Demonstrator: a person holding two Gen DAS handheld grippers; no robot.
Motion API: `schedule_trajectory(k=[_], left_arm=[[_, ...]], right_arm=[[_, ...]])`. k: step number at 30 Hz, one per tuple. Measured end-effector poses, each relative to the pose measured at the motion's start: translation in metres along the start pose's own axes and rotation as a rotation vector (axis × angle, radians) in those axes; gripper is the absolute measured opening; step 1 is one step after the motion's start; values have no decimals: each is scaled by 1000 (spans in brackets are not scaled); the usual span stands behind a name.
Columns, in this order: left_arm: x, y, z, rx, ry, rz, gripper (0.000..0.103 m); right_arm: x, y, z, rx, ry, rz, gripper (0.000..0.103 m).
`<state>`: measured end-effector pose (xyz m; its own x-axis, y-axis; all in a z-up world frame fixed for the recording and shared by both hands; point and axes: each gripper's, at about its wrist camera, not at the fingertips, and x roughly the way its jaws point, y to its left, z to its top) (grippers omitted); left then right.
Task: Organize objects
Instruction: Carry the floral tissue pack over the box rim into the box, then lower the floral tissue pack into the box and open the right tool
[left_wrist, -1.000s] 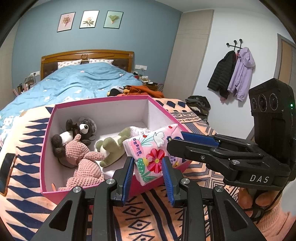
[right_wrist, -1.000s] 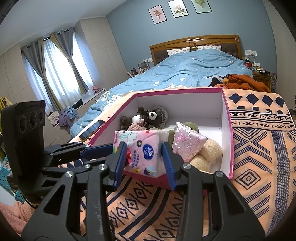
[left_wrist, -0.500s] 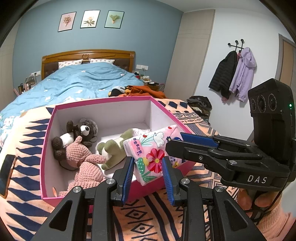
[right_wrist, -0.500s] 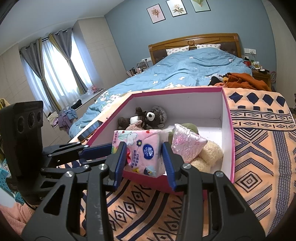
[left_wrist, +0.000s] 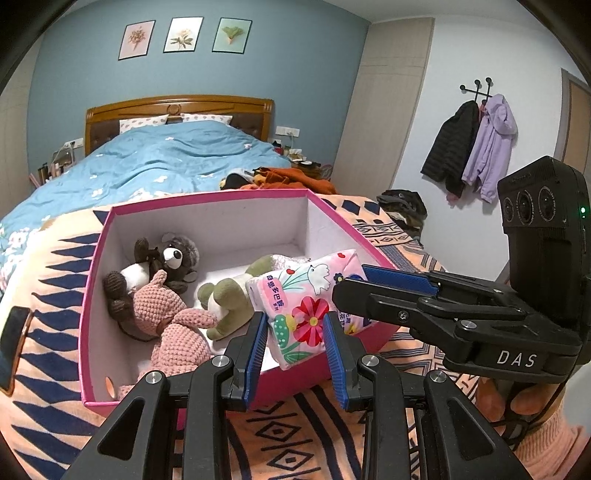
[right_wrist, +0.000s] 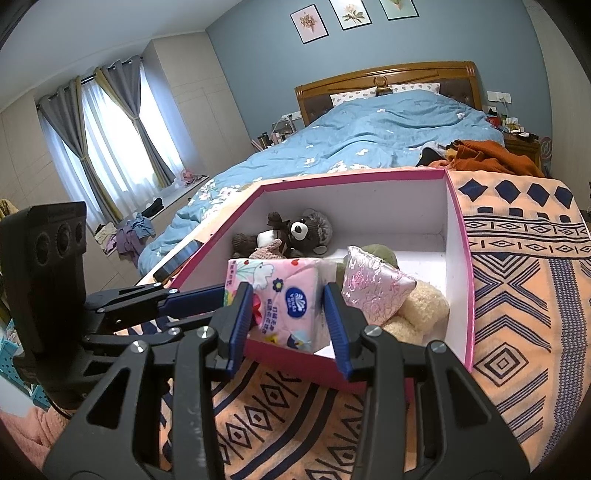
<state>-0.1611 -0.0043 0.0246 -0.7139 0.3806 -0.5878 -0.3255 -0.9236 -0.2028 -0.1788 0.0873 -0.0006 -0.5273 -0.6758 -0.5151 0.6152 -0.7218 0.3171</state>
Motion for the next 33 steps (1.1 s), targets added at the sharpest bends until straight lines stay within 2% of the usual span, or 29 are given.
schedule_trajectory(k=[18,33], left_arm=[[16,8,-1,-13,35,26,30],[32,19,-4,-35,69,45,32]], right_arm=[[22,-12,0,41,34,4,43],[42,-19,-4,64,72,-32,43]])
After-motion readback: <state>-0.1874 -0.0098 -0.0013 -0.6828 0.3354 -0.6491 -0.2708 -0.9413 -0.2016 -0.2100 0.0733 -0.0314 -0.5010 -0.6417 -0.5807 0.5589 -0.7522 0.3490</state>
